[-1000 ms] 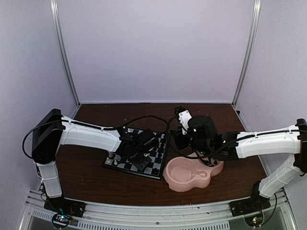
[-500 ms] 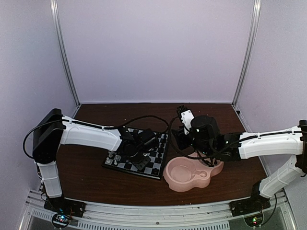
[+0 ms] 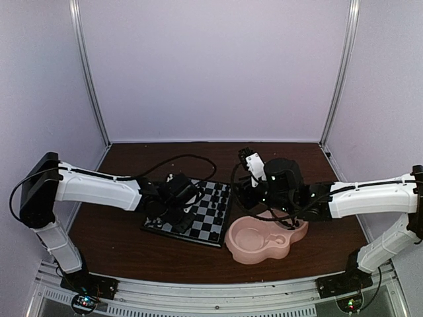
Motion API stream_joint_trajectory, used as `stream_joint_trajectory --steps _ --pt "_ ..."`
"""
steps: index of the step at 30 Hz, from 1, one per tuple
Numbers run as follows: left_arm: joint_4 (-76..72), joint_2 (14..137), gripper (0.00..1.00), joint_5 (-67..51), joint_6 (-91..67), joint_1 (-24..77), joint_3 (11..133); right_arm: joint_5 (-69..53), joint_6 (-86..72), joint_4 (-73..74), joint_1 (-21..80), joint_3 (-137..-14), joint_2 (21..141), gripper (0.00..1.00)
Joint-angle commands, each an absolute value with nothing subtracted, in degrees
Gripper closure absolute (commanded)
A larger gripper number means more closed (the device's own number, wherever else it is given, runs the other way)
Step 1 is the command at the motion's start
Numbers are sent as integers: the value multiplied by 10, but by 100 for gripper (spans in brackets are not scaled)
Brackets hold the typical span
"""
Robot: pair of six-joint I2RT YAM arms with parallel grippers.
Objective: Set up the chess pieces on the board
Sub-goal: Pick up the pawn from the chessboard.
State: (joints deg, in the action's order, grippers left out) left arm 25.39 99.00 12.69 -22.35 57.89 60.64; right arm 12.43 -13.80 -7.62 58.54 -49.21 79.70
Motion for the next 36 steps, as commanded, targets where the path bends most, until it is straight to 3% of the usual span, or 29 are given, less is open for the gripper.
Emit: stream_joint_trajectory --steps 1,8,23,36 --pt "126 929 91 37 -218 543 549 20 -162 -104 564 -486 782 62" --pt "-14 868 92 -109 -246 476 455 -124 -197 -97 550 -534 852 64" --pt "-115 804 91 -115 -152 480 384 -322 -438 -145 523 -602 1013 67" --pt "-123 820 91 -119 -136 502 394 -351 -542 -231 508 -575 1044 66"
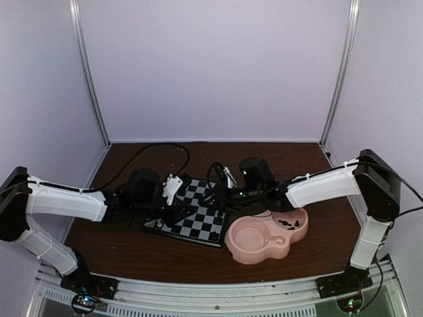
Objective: Set up the chess pieces on the board
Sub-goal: Pick up the pawn from the chessboard, then pass from the left arm to the right
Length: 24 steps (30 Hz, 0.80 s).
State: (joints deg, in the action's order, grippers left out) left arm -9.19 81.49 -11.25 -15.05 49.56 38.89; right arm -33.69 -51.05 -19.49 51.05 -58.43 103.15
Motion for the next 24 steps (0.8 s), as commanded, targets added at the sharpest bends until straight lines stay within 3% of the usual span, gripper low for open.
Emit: stream_joint_trajectory --steps 1,24 --pt "-123 820 91 -117 -137 502 395 -352 -543 -231 509 -576 1046 66" --pt "-124 819 91 -127 -135 503 396 -401 -620 -305 515 -585 1101 68"
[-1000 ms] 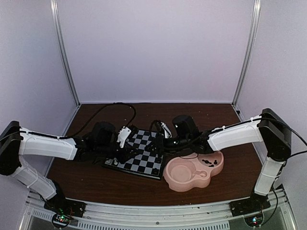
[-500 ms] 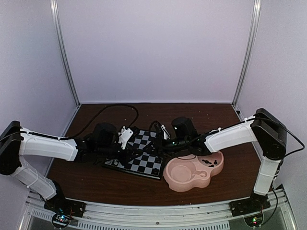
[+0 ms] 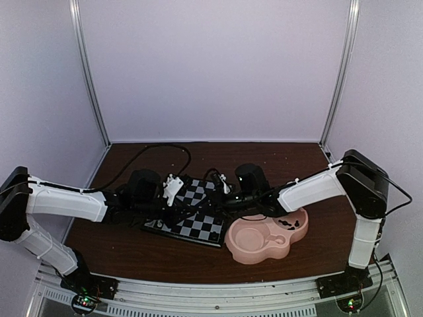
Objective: Set up the chess pieces on the board
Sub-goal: Pass from the left arm to the right
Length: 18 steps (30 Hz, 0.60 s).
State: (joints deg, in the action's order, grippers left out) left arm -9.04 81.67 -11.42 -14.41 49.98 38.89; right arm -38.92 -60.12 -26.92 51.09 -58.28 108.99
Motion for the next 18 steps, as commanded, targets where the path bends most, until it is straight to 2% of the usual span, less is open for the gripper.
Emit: stream_joint_trajectory --steps 1,9,15,18 --pt "-125 820 91 -128 -136 503 397 -402 -626 -310 516 -585 1102 69" --pt "-120 824 91 -127 -133 505 402 -415 -650 -344 518 -583 1110 74" --pt "-117 824 90 -115 -132 505 402 -417 -662 -357 518 -579 1113 89" --pt "-117 821 87 -105 -134 505 400 -412 -653 -350 517 -578 1109 95"
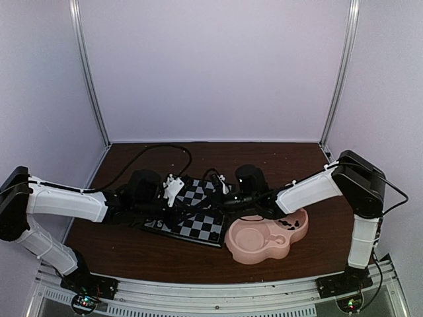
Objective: Set up the chess pieces on the board
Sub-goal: Pass from the left arm to the right, then place the pawn at d7.
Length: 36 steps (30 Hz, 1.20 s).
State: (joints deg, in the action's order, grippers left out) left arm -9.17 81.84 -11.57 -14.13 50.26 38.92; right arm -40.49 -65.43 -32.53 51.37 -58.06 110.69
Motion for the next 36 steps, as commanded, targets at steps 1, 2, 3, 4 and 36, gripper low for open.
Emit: stream_joint_trajectory --steps 1,2,3,4,36 --pt "-117 819 85 -104 -134 505 399 -410 -647 -344 517 -578 1108 97" --pt "-118 817 83 -104 -135 505 398 -408 -641 -336 516 -579 1107 99" --pt "-120 815 80 -102 -137 505 396 -405 -633 -329 514 -580 1106 100" --pt "-121 813 77 -102 -137 505 394 -402 -624 -319 513 -583 1104 100" --pt "-57 663 44 147 -212 492 335 103 -130 260 605 -883 1163 100"
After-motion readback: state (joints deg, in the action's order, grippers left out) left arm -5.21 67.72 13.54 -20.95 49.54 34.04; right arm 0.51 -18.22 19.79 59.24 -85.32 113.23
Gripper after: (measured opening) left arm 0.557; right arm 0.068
